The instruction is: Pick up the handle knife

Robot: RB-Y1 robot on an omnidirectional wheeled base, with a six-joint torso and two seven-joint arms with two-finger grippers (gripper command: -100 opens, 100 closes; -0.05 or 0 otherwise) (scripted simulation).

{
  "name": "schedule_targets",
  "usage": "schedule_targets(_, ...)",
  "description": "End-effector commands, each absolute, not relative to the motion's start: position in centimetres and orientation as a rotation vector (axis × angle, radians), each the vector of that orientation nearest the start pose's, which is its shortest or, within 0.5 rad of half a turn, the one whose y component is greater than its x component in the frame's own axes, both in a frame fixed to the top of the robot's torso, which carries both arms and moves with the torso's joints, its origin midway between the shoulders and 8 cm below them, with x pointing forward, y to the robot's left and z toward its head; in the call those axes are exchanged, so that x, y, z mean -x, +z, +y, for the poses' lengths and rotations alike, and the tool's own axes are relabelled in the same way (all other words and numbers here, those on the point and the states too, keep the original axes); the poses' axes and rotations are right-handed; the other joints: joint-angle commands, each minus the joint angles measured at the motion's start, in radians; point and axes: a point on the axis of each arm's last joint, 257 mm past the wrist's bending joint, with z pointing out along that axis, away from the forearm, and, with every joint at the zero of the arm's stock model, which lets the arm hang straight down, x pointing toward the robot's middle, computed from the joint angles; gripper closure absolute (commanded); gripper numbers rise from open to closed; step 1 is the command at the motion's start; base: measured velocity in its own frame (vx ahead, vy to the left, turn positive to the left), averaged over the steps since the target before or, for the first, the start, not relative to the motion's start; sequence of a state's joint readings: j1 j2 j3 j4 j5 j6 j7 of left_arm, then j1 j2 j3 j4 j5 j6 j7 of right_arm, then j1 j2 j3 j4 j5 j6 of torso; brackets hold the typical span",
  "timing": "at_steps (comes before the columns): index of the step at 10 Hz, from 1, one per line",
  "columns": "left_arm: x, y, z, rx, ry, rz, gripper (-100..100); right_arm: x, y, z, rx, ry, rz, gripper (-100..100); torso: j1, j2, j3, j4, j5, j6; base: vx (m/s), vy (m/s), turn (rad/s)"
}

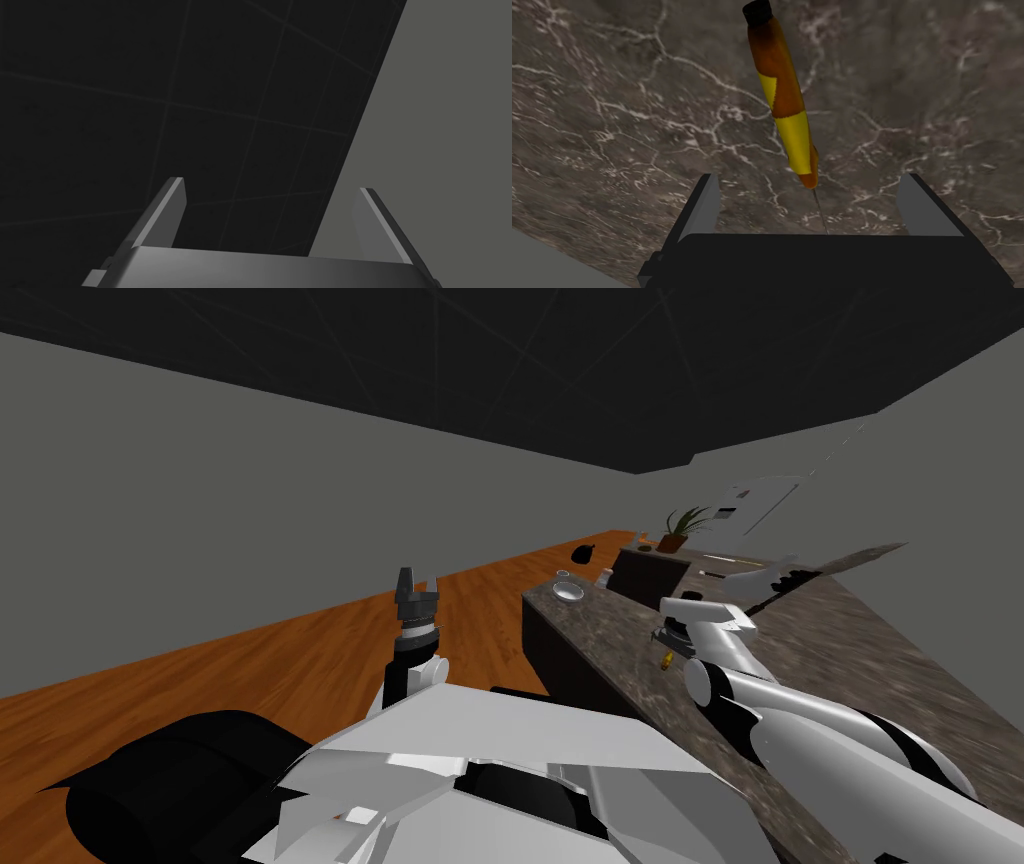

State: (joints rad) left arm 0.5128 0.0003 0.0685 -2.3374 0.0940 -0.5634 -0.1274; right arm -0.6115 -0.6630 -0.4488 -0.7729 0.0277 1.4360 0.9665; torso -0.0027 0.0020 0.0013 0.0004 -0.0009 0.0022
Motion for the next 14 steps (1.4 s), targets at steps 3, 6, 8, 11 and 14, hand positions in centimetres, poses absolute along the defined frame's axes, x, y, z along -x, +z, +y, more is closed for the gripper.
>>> schedule_targets(3, -31.3, 5.8, 30.8, 0.572, -1.19, 0.507, 0, -38.3, -32.7, -61.0, -1.588, -0.443, 2.47, 0, 0.001, -0.001, -0.001, 0.0, 0.0, 0.0, -0.012, -0.013, 0.037)
schedule_targets(6, -31.3, 5.8, 30.8, 0.572, -1.19, 0.507, 0, -38.1, -34.3, -60.5, -1.588, -0.446, 2.473, -100, 0.001, -0.001, -0.001, 0.0, 0.0, 0.0, -0.008, -0.009, 0.026)
schedule_targets(8, -31.3, 5.8, 30.8, 0.572, -1.19, 0.507, 0, -38.1, -34.4, -60.5, -1.588, -0.445, 2.47, 100, 0.002, -0.002, -0.001, 0.0, 0.0, 0.0, 0.0, 0.0, 0.0)
schedule_targets(11, -31.3, 5.8, 30.8, 0.572, -1.19, 0.507, 0, -38.1, -34.4, -60.5, -1.587, -0.447, 2.471, 100, 0.001, -0.004, -0.003, -0.001, -0.001, -0.001, 0.0, 0.0, 0.0)
schedule_targets(14, -31.3, 5.8, 30.8, 0.572, -1.19, 0.507, 0, -38.3, -32.7, -61.0, -1.587, -0.443, 2.47, 100, 0.001, -0.005, -0.003, -0.001, 0.0, 0.0, 0.007, 0.006, -0.028)
